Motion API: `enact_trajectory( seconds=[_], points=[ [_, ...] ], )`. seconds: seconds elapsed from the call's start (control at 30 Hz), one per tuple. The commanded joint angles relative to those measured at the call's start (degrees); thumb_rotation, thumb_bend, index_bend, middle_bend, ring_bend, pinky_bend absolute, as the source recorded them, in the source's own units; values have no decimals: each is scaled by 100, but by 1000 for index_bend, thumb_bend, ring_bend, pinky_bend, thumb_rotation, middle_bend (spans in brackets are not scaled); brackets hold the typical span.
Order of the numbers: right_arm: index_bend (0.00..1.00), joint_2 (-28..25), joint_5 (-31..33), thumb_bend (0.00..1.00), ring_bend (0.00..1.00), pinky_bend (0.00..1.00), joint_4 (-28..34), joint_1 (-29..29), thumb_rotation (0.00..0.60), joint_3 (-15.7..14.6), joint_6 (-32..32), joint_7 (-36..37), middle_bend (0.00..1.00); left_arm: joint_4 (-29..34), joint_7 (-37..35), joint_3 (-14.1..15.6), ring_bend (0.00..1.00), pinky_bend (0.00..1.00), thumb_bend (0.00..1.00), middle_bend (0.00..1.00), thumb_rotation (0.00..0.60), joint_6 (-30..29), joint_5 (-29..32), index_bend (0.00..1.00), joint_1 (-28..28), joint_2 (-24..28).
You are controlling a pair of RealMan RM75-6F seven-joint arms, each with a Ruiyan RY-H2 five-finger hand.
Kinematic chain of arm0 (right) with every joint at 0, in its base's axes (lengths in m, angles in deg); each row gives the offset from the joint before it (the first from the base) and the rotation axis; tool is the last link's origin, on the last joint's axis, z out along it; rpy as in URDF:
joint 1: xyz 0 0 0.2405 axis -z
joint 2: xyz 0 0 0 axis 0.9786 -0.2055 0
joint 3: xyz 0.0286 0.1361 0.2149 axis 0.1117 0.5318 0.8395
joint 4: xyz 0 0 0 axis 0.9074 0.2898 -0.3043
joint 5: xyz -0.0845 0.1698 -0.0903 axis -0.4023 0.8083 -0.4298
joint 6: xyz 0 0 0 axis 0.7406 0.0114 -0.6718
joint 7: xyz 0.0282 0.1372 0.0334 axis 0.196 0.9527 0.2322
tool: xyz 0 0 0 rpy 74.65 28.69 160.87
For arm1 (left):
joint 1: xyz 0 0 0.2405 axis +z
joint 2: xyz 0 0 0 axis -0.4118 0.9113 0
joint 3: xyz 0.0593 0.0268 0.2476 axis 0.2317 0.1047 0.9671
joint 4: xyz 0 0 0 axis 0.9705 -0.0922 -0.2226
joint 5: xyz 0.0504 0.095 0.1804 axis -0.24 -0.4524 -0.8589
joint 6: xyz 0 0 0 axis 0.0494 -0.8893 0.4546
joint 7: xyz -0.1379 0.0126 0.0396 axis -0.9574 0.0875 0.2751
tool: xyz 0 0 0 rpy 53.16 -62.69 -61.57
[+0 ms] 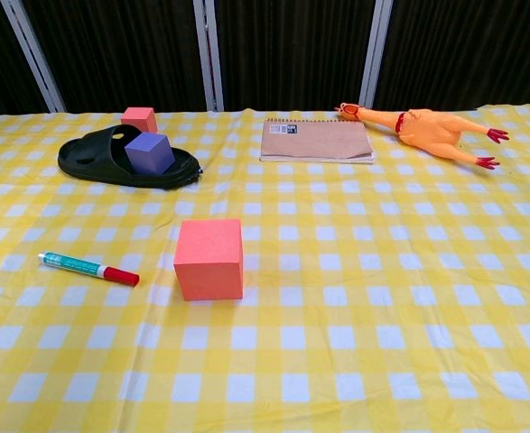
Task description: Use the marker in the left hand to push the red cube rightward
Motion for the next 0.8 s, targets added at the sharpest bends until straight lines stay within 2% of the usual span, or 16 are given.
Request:
enact_trajectory(
  seconds=[0.03,0.27,0.33,0.4,0.5,0.6,0.8],
  points=[
    [0,-1,2,377,0,0,1,2,600,0,-2,1,0,7,3,4,0,17,63,0,600,0,-8,0,1,2],
    [0,-3,-15,378,0,0,4,16,600,-5,-33,0,0,41,101,17,0,18,63,0,600,54,7,5,-20,11],
    [0,1,-16,377,0,0,3,17,600,0,-40,-2,0,52,169,11,0,38,63,0,600,111,28,50,-55,7],
    [0,15,-11,378,0,0,-8,14,600,-1,-33,-18,0,77,286,-14,0,83,73,6,600,277,102,149,-151,1],
    [0,27,7,378,0,0,-12,0,600,9,-10,-25,0,157,536,-152,2,117,117,55,600,906,440,279,-525,-93],
    [0,26,1,377,0,0,-10,5,600,12,-22,17,0,100,893,-274,14,136,171,97,600,1275,730,370,-819,-261],
    [0,25,-18,378,0,0,-31,3,600,10,-26,48,0,-235,1404,-451,15,136,211,104,600,1708,1107,396,-1302,-791]
  ],
)
